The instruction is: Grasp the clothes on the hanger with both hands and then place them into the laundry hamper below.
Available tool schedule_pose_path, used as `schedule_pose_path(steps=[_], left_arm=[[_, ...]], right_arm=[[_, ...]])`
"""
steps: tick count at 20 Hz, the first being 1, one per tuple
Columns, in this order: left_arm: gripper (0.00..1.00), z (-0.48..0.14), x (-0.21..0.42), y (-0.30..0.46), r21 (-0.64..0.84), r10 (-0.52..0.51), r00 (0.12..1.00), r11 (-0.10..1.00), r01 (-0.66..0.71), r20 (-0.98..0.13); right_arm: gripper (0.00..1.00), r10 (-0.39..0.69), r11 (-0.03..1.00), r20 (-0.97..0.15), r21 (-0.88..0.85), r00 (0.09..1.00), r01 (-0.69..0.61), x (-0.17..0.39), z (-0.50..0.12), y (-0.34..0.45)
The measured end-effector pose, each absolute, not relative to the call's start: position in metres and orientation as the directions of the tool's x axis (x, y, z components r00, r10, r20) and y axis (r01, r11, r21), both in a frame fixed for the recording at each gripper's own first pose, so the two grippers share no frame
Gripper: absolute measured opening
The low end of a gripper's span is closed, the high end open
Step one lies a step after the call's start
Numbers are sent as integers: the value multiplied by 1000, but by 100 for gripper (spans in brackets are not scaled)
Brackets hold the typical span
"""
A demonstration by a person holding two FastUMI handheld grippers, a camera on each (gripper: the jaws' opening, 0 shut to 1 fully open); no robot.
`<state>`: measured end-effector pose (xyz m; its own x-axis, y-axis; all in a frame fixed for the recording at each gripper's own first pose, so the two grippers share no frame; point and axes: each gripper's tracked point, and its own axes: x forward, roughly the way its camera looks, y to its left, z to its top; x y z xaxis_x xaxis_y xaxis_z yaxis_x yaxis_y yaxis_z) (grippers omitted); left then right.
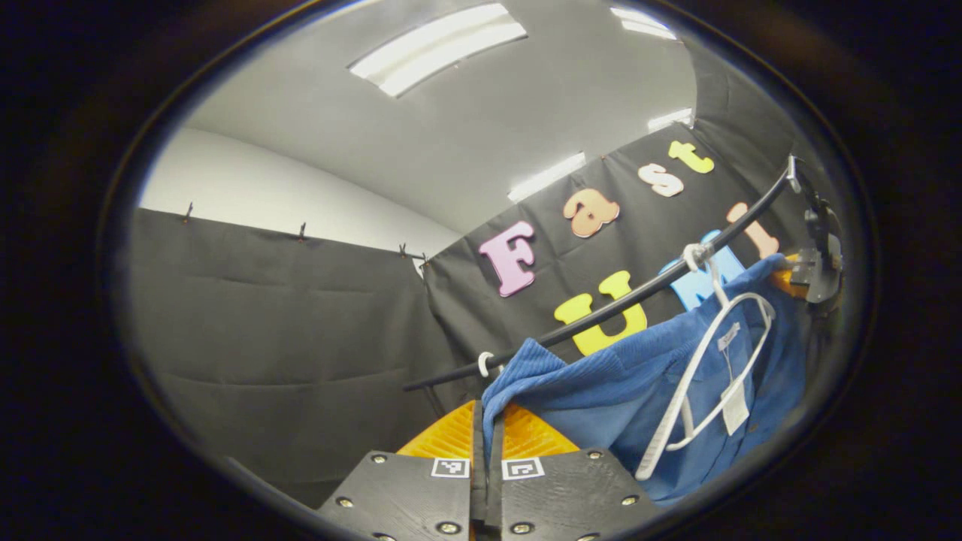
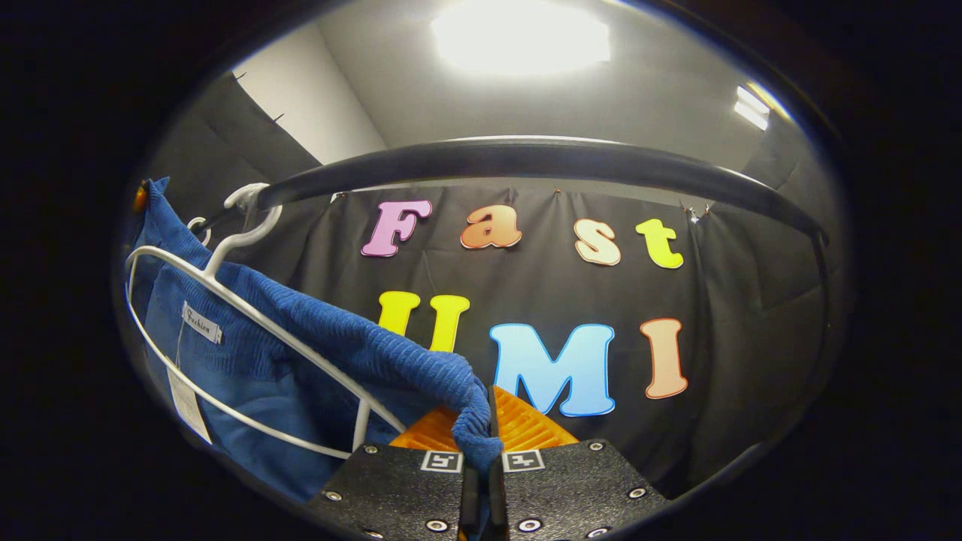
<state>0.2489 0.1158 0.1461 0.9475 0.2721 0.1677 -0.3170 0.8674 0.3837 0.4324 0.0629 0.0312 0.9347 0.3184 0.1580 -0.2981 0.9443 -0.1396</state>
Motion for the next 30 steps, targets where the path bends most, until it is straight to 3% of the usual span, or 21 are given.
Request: schedule_pose_path(steps=[3,15,22,25,26,27,30], left_arm=[[5,116,264,120,343,269,956,892,-294,120],[1,53,300,83,230,154,988,961,-153,12],[1,11,288,79,179,167,985,971,-156,-46],[1,-10,281,79,166,168,982,974,-151,-89],[5,-15,279,77,167,165,981,975,-147,-97],[0,-22,279,75,170,165,981,975,-145,-106],[1,-44,278,68,169,168,975,975,-143,-144]], right_arm=[[5,304,949,133,-128,943,-288,440,22,61],[5,207,978,2,-26,978,-207,486,-20,31],[5,219,972,-48,-81,974,-223,481,-47,30],[6,225,967,-118,-98,967,-237,478,-72,29],[6,223,967,-142,-92,964,-237,475,-84,27],[6,224,967,-168,-83,960,-240,473,-95,26],[6,229,961,-224,-103,947,-257,460,-124,25]])
